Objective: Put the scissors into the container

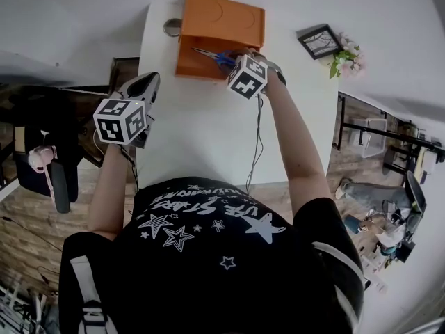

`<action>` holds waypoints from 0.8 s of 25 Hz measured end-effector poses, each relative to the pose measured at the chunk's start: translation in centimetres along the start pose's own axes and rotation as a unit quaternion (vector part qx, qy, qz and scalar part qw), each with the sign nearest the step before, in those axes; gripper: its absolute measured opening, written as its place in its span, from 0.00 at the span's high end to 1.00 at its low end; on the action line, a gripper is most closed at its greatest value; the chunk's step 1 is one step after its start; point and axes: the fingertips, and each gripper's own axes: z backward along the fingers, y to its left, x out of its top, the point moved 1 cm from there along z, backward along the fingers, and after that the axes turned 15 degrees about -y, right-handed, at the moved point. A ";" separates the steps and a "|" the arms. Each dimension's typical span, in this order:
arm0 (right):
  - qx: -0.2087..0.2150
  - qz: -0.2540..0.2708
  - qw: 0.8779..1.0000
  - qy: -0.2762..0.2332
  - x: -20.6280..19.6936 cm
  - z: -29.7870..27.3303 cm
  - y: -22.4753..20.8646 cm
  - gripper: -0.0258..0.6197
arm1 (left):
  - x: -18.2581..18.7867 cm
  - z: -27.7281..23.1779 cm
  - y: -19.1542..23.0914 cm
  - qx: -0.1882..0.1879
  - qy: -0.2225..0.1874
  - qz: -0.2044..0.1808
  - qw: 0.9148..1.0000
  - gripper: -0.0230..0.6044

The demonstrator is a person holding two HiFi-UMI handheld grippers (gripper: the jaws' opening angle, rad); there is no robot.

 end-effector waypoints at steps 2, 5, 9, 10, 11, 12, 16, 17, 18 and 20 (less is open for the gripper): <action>-0.013 -0.002 1.000 -0.011 0.5 0.6 -0.5 0.81 | 0.2 0.1 -0.2 -0.002 -0.001 -0.001 1.000 0.93; -0.048 -0.012 0.998 -0.037 1.6 2.4 -1.3 0.81 | 0.5 0.5 -0.7 -0.004 -0.004 -0.005 1.000 0.93; -0.092 -0.041 0.992 -0.077 2.9 5.9 -1.1 0.81 | 0.5 1.8 -2.1 -0.009 -0.007 -0.005 1.000 0.93; -0.103 -0.049 0.990 -0.086 3.1 6.9 -0.9 0.81 | 0.5 2.2 -2.6 -0.012 -0.007 -0.005 1.000 0.93; -0.115 -0.057 0.987 -0.096 3.2 7.9 -0.7 0.81 | 0.5 2.5 -3.1 -0.016 -0.008 -0.008 1.000 0.93; -0.128 -0.065 0.984 -0.105 3.3 9.0 -0.6 0.81 | 0.6 2.8 -3.6 -0.020 -0.008 -0.011 1.000 0.93; -0.167 -0.100 0.971 -0.137 3.3 12.7 0.5 0.83 | 0.8 4.0 -5.5 -0.034 -0.014 -0.020 0.999 0.93; -0.175 -0.112 0.967 -0.145 3.3 13.6 0.9 0.84 | 0.9 4.4 -6.0 -0.038 -0.015 -0.022 0.999 0.93; -0.183 -0.122 0.963 -0.154 3.3 14.5 1.4 0.84 | 1.0 4.7 -6.6 -0.042 -0.016 -0.025 0.999 0.93; -0.201 -0.135 0.956 -0.166 3.2 16.2 2.4 0.85 | 1.1 5.2 -7.7 -0.051 -0.018 -0.033 0.998 0.93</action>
